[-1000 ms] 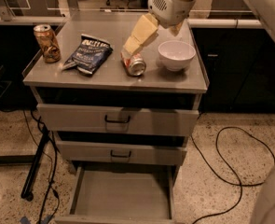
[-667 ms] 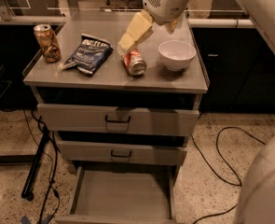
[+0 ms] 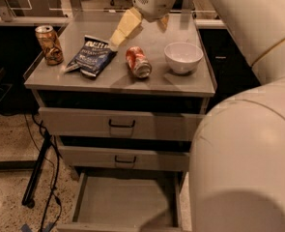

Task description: Place coke can into bottom drawer

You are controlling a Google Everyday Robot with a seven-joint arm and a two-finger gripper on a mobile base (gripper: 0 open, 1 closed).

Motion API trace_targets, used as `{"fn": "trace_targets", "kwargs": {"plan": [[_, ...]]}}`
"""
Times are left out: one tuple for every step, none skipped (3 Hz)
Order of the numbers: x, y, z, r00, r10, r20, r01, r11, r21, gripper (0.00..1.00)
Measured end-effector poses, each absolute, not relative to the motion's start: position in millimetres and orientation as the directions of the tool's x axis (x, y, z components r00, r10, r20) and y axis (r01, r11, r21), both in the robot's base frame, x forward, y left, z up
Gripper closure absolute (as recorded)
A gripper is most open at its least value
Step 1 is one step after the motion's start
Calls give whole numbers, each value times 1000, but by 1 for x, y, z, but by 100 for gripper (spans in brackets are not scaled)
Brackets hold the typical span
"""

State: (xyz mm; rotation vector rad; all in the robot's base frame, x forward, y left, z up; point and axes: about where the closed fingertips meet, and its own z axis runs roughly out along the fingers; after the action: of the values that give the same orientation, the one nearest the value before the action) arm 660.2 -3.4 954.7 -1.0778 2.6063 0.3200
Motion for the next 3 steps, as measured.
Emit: {"fn": "trace_targets", "kwargs": {"plan": [[665, 0, 954, -669, -644, -371, -715, 694, 86, 0], [672, 4, 948, -671, -644, -367, -716, 691, 95, 0], [680, 9, 933, -679, -648, -345, -716, 688, 118, 0]]}}
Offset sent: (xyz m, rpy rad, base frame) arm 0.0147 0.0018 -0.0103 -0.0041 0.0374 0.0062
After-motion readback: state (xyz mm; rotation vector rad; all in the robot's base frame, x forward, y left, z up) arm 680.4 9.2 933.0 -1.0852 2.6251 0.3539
